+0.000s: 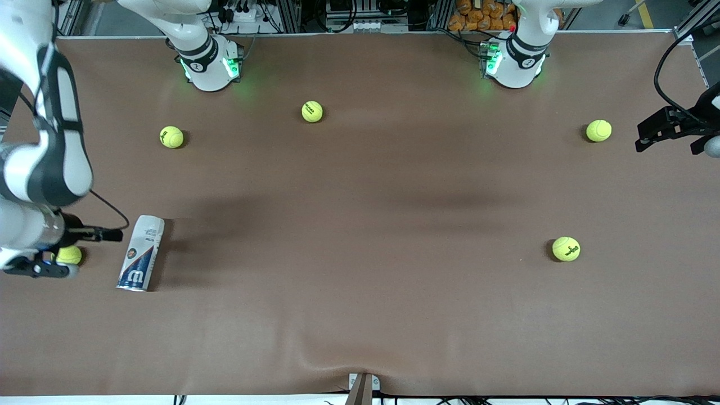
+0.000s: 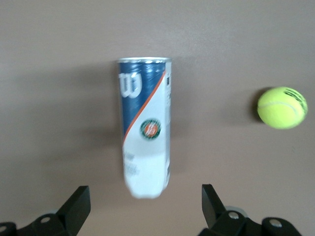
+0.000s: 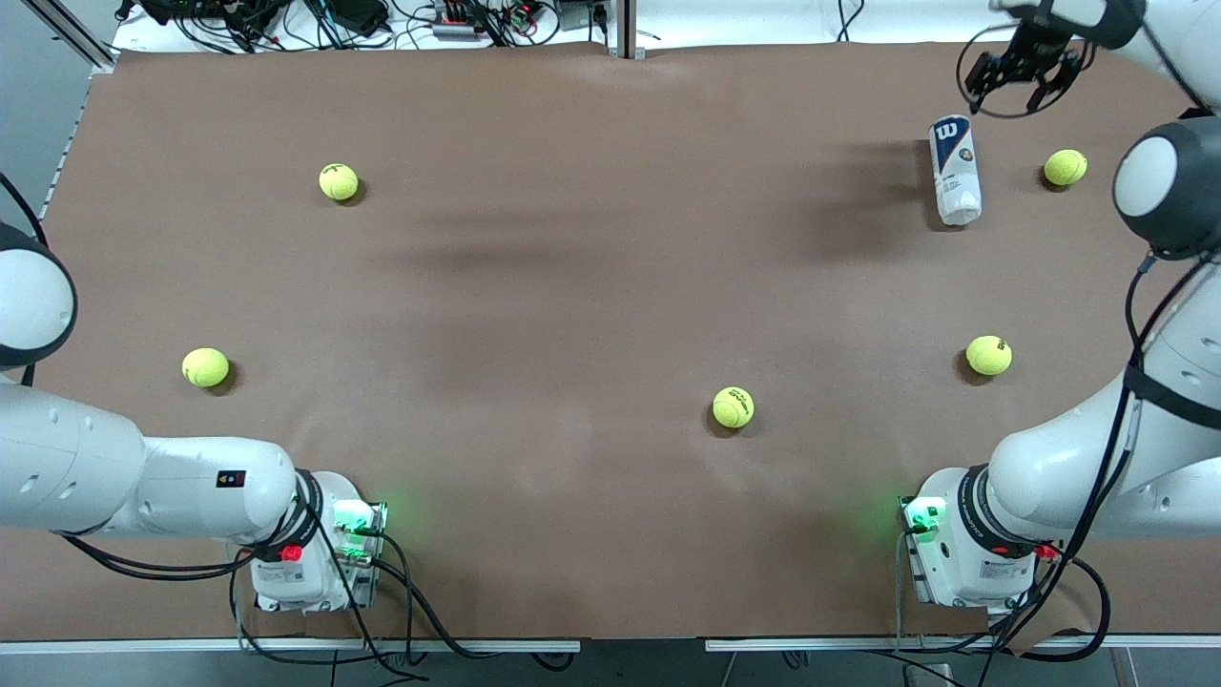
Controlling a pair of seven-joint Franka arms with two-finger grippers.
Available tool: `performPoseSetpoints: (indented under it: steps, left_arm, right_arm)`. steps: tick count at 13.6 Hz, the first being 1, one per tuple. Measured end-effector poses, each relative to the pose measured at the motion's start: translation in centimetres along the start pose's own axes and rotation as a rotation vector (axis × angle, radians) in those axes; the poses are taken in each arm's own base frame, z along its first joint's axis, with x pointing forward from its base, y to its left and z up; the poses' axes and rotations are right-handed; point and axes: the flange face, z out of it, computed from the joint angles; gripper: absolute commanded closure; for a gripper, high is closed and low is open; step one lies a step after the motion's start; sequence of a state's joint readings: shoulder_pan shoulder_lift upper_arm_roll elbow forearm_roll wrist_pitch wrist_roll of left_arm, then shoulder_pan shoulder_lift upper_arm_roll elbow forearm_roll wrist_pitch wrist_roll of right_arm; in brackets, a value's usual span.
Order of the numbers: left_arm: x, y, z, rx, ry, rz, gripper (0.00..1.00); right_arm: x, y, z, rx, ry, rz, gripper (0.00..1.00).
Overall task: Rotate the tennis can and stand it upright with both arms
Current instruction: 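Reach the right gripper to the lying Wilson can and grasp it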
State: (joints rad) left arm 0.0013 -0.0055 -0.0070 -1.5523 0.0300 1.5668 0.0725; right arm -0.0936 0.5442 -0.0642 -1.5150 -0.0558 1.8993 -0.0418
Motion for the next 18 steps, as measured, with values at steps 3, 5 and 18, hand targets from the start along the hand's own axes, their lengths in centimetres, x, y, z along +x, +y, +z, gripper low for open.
performPoseSetpoints:
  steps: [3, 5, 18]
  left_arm:
    - [0.1, 0.0, 0.1, 0.000, -0.002, 0.000, 0.00]
    - [0.1, -0.1, 0.1, -0.001, -0.002, -0.001, 0.00]
    - [-0.1, -1.0, 0.3, -0.002, -0.012, -0.019, 0.00]
  right_arm:
    - [1.9, 1.2, 6.7, 0.012, -0.005, 0.007, 0.00]
    - [2.7, 1.0, 9.3, 0.044, 0.010, -0.002, 0.00]
    - [2.8, 2.1, 14.5, 0.149, -0.028, -0.134, 0.42]
